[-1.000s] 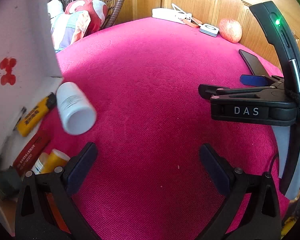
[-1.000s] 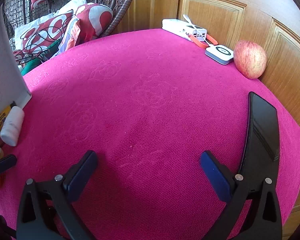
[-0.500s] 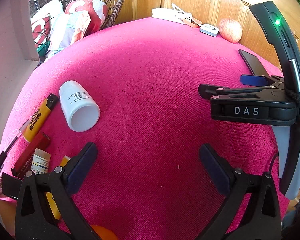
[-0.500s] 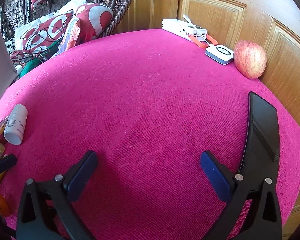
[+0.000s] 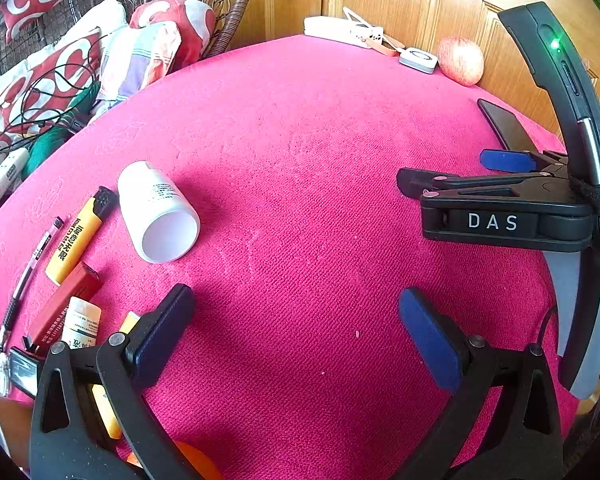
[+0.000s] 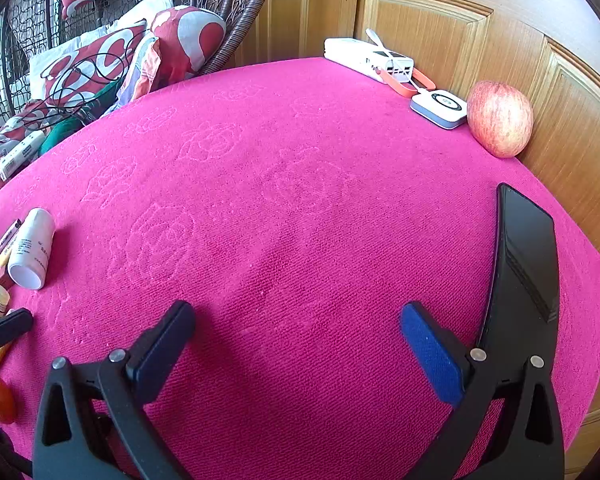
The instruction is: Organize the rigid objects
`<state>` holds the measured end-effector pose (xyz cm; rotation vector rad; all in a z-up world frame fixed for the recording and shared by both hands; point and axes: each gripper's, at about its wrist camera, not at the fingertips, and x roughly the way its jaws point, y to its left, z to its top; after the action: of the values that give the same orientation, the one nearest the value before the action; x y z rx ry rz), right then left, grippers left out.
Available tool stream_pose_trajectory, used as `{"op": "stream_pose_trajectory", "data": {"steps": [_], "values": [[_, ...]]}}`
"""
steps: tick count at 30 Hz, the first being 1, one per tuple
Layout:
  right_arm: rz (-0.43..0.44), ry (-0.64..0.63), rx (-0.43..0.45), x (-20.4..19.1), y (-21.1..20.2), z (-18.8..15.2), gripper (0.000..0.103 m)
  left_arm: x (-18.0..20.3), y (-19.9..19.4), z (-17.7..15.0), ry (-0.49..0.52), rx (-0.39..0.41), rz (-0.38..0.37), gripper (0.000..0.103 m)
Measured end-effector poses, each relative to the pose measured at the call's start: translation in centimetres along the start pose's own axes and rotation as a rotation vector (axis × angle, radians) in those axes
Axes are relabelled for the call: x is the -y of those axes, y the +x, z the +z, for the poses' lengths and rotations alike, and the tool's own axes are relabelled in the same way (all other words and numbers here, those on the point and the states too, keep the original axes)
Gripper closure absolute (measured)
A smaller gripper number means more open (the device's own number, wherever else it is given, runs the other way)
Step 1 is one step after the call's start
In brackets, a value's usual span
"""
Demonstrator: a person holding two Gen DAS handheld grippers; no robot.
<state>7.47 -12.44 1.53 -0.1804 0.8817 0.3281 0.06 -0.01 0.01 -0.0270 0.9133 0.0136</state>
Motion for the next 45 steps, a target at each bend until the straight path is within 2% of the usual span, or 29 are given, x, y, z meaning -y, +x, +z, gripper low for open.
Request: {"op": "stream_pose_trajectory", "data": {"steps": [42,45], "values": [[0.000,0.000,0.000,0.08,-0.07,0.16,0.000,-0.20,0.01,0.06,-0.001,-0.001,-0.005,0.000],[-0.001,0.001,0.000,0.06,-0.08,0.11,0.000,-0.32,-0.38,0.53,-0.033,-0.075,0.000,0.000]]}}
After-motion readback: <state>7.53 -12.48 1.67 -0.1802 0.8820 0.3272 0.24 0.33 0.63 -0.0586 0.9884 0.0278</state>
